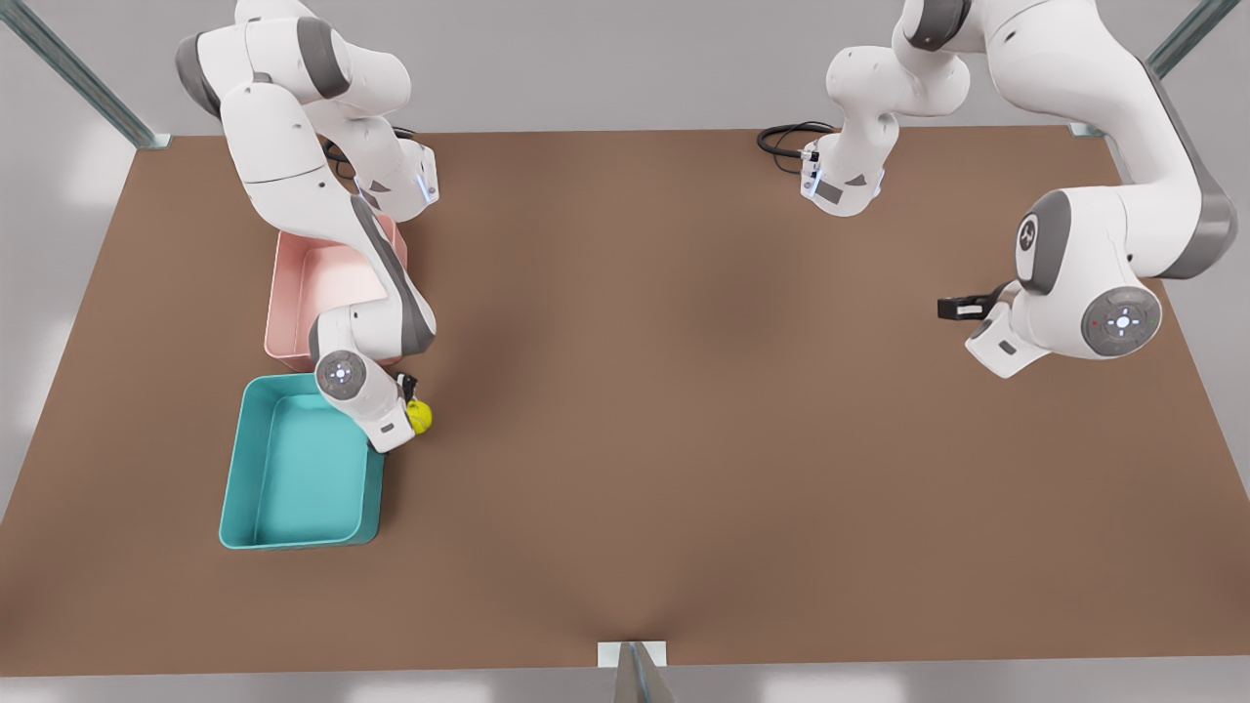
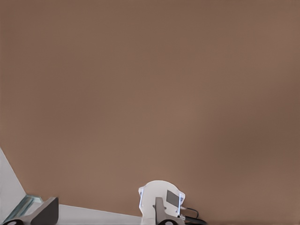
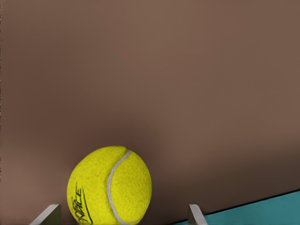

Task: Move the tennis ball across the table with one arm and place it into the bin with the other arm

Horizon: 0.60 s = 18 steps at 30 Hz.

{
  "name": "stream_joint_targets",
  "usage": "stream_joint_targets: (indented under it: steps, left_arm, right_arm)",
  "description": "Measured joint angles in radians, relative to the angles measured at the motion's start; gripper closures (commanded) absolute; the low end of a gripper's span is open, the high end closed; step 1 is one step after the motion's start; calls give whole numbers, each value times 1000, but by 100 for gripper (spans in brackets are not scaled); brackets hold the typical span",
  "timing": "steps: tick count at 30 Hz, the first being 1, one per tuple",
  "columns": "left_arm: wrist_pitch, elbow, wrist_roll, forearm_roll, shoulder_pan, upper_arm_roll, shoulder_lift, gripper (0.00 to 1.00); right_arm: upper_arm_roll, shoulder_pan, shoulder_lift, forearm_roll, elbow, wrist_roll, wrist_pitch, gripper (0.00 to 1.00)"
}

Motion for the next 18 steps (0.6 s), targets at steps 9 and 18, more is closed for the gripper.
stream_joint_targets:
  steps: [9,18]
  left_arm:
    - [0,0,-8,1,1,0,3,0]
    - [0,0,-13,0,0,0,7,0]
  right_arm:
    - [0,-6,9,2,-26,-50,30,0]
    - [3,-2,39,7,-27,-80,68,0]
